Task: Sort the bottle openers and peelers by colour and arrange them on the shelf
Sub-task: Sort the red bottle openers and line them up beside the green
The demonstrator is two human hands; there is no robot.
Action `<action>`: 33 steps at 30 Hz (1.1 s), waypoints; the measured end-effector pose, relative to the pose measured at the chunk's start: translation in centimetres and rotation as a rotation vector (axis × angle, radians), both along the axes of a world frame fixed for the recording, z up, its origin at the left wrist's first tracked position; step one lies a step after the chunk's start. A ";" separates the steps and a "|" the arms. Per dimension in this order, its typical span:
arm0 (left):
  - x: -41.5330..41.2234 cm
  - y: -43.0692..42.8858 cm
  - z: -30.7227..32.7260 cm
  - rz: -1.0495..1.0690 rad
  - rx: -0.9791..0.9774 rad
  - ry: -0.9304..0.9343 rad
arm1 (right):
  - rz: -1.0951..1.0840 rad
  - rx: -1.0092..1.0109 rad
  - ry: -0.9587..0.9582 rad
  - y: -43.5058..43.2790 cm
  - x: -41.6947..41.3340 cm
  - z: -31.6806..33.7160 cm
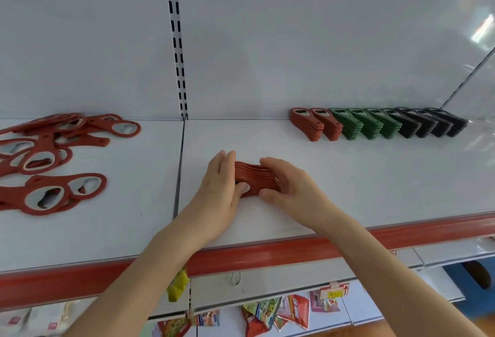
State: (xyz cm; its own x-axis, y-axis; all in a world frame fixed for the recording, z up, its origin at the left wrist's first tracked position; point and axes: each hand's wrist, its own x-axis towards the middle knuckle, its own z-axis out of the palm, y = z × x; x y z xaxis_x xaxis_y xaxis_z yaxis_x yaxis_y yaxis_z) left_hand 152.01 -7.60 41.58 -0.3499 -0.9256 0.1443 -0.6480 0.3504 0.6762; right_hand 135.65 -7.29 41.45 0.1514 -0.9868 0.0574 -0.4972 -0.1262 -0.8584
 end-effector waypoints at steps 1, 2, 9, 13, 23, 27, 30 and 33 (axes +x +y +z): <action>0.0 0.0 0.0 0.004 -0.012 -0.033 | 0.012 0.006 0.021 0.0 -0.2 -0.1; 0.0 -0.1 -0.1 0.014 -0.037 -0.080 | 0.026 0.012 0.040 -0.1 -0.4 -0.1; 0.5 -0.3 0.2 0.039 -0.219 -0.308 | 0.127 -0.001 0.179 -0.8 -1.9 1.1; 0.8 -0.9 0.5 -0.012 -0.211 -0.341 | 0.165 0.004 0.216 -1.1 -2.0 1.7; 2.3 -2.0 2.4 -0.050 0.007 -0.041 | 0.251 0.139 0.035 -1.5 -1.8 4.3; 2.1 -1.9 3.2 0.179 -0.018 0.342 | 0.194 0.357 -0.238 -1.7 -1.6 5.1; 1.4 -1.7 3.4 0.280 0.142 0.697 | 0.191 0.488 -0.391 -1.6 -0.8 4.8; 1.3 -1.7 3.6 0.303 0.342 0.849 | 0.147 0.551 -0.478 -1.4 -0.4 4.5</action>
State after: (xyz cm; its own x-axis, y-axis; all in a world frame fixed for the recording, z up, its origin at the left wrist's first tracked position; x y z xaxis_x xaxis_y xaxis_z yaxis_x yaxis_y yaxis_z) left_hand 153.31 -9.28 45.15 0.0079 -0.9985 -0.0548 0.0739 -0.0540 0.9958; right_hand 135.21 -8.73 45.95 0.3662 -0.8633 -0.3473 -0.0649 0.3486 -0.9350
